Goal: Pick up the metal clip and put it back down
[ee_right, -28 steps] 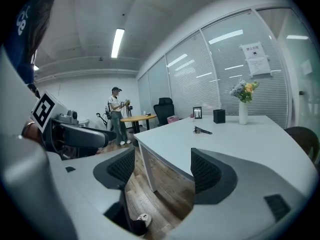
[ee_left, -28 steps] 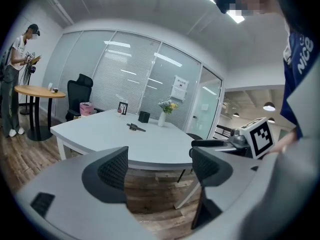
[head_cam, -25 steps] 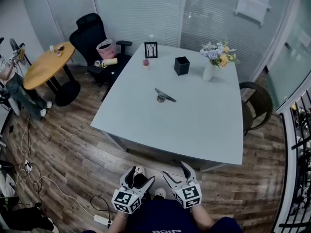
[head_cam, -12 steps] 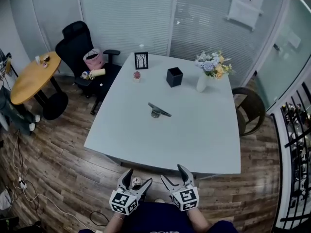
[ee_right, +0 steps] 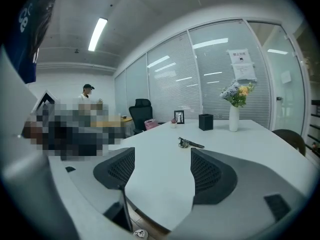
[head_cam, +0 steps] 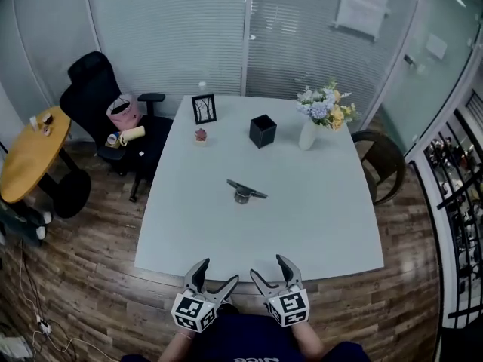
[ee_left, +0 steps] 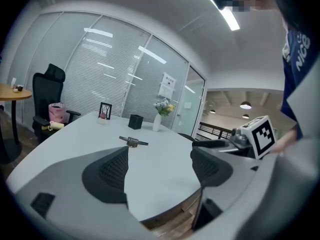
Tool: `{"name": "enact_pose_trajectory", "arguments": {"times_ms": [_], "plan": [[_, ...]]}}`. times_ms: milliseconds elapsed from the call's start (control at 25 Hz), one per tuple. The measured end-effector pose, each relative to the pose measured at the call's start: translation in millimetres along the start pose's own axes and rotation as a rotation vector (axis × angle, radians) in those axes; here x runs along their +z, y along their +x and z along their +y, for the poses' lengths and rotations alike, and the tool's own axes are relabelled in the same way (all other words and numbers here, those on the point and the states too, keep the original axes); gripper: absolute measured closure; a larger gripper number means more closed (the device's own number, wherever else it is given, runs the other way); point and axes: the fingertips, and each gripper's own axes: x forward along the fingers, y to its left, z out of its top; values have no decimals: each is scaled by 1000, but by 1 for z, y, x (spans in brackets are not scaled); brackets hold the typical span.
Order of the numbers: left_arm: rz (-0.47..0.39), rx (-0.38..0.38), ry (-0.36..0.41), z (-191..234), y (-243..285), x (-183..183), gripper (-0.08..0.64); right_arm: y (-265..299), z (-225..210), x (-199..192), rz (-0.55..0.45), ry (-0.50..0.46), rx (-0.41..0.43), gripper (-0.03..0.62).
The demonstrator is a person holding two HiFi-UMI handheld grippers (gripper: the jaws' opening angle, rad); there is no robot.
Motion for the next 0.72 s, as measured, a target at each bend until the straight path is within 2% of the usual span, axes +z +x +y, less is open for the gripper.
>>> {"name": "enact_pose_trajectory", "arguments": {"times_ms": [440,720], "plan": [[37,-41,3,62,8,8,176,49,9,-3,61,33,-92,248],[40,-31,-29,80,15,7,176,61,5,1,83,26,-96,247]]}}
